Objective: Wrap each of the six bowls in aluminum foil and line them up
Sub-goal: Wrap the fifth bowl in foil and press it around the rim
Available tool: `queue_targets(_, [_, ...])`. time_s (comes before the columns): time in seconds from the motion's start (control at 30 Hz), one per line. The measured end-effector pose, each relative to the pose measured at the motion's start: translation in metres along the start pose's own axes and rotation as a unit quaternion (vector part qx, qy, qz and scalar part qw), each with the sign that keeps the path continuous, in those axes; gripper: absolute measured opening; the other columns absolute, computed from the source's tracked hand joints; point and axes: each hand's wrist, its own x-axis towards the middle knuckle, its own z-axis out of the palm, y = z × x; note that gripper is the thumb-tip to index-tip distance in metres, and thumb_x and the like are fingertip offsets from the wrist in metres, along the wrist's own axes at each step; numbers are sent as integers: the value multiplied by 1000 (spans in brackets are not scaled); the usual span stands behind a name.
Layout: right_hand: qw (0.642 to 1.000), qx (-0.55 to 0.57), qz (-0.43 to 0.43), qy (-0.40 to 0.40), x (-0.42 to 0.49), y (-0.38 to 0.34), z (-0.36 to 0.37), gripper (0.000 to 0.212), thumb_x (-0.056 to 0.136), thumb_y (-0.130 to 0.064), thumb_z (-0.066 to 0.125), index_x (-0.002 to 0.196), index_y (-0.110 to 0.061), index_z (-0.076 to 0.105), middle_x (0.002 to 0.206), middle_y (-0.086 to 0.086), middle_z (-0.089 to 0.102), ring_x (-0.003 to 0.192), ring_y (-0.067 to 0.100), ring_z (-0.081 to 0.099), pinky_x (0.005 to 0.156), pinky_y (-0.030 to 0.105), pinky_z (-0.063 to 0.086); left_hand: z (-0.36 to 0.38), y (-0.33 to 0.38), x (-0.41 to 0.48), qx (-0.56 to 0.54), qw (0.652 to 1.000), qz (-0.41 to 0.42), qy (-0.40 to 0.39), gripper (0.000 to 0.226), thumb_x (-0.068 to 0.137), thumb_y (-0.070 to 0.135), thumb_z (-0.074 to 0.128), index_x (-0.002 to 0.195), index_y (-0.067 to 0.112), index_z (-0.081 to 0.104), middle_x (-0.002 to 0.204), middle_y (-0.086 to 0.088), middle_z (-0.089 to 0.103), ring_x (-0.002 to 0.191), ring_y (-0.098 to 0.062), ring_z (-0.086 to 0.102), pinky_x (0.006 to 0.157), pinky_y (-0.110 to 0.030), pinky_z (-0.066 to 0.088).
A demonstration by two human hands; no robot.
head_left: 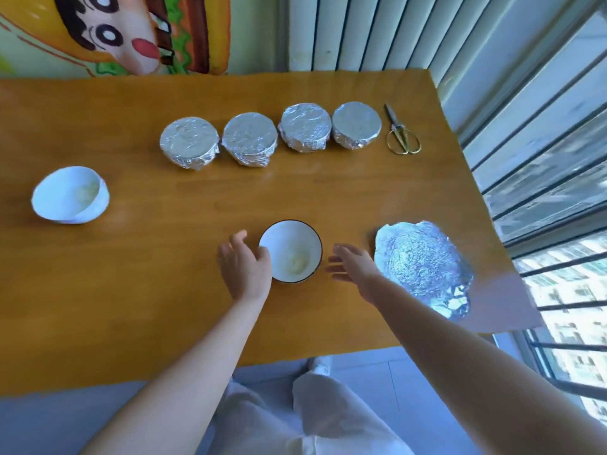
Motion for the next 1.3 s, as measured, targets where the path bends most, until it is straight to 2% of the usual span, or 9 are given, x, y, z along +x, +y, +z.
queue_targets(0.07, [996, -48, -51, 60, 7, 4, -27, 28, 96, -14, 50, 123, -10, 59, 96, 7, 61, 77, 20, 62, 71, 35, 51, 13, 22, -10, -6, 989, 133, 66, 37, 87, 5, 57, 124, 9, 58, 116, -13, 56, 110, -32, 51, 92, -41, 40])
queue_targets(0.13, [982, -131, -80, 112, 11, 12, -56, 33, 93, -12, 52, 125, -10, 59, 103, 5, 61, 89, 22, 61, 82, 37, 49, 31, 48, -22, -30, 978, 204, 31, 27, 87, 1, 56, 109, 12, 65, 100, -4, 61, 91, -26, 57, 80, -39, 45])
queue_targets(0.23, [945, -263, -99, 166, 10, 27, -96, 41, 94, -9, 52, 135, -10, 53, 132, 12, 52, 115, 30, 55, 98, 38, 43, 63, 78, -39, -12, 979, 162, -123, 20, 94, 10, 51, 98, 20, 68, 89, 4, 67, 80, -18, 61, 73, -37, 52])
queue_targets(0.43, [911, -402, -70, 64, 11, 56, -132, 58, 93, -17, 56, 149, -17, 37, 163, 6, 16, 150, 26, 14, 118, 41, 20, 123, 82, -55, 106, 921, 36, -373, 26, 100, 27, 49, 120, 17, 61, 126, -6, 60, 112, -28, 58, 103, -37, 44])
queue_targets(0.6, [918, -384, -96, 33, 11, 61, -150, 50, 95, -16, 56, 143, -21, 47, 163, 1, 17, 150, 26, 12, 116, 40, 21, 150, 93, -56, 55, 941, -16, -333, 45, 99, 20, 53, 141, 4, 50, 141, -12, 55, 131, -27, 50, 105, -31, 38])
queue_targets(0.77, [927, -350, -124, 50, 14, 61, -157, 39, 92, -10, 55, 130, -17, 59, 156, 5, 34, 145, 26, 26, 115, 36, 20, 166, 102, -56, 29, 951, -4, -309, 21, 91, 21, 65, 111, 14, 68, 111, -4, 69, 103, -23, 64, 88, -31, 46])
queue_targets(0.93, [946, -285, -134, 70, 15, 56, -162, 37, 92, -8, 57, 128, -12, 61, 141, 7, 52, 133, 28, 45, 112, 34, 32, 181, 111, -57, 3, 949, -45, -313, 30, 88, 26, 73, 108, 6, 61, 94, -6, 59, 80, -20, 53, 66, -29, 38])
queue_targets(1.07, [963, -221, -128, 90, 9, 53, -171, 39, 92, -6, 57, 130, -13, 60, 131, 8, 57, 118, 24, 56, 101, 32, 43, 185, 112, -56, 30, 953, -12, -300, 31, 89, 17, 70, 65, 14, 50, 59, -2, 43, 61, -21, 39, 53, -31, 23])
queue_targets(1.3, [946, -157, -125, 252, 8, 33, -177, 73, 91, -23, 64, 152, -8, 26, 156, 12, 25, 146, 29, 21, 119, 45, 19, 144, 126, -46, -136, 932, 15, -336, 26, 95, 9, 52, 71, 17, 46, 62, 4, 38, 49, -3, 33, 48, -20, 26])
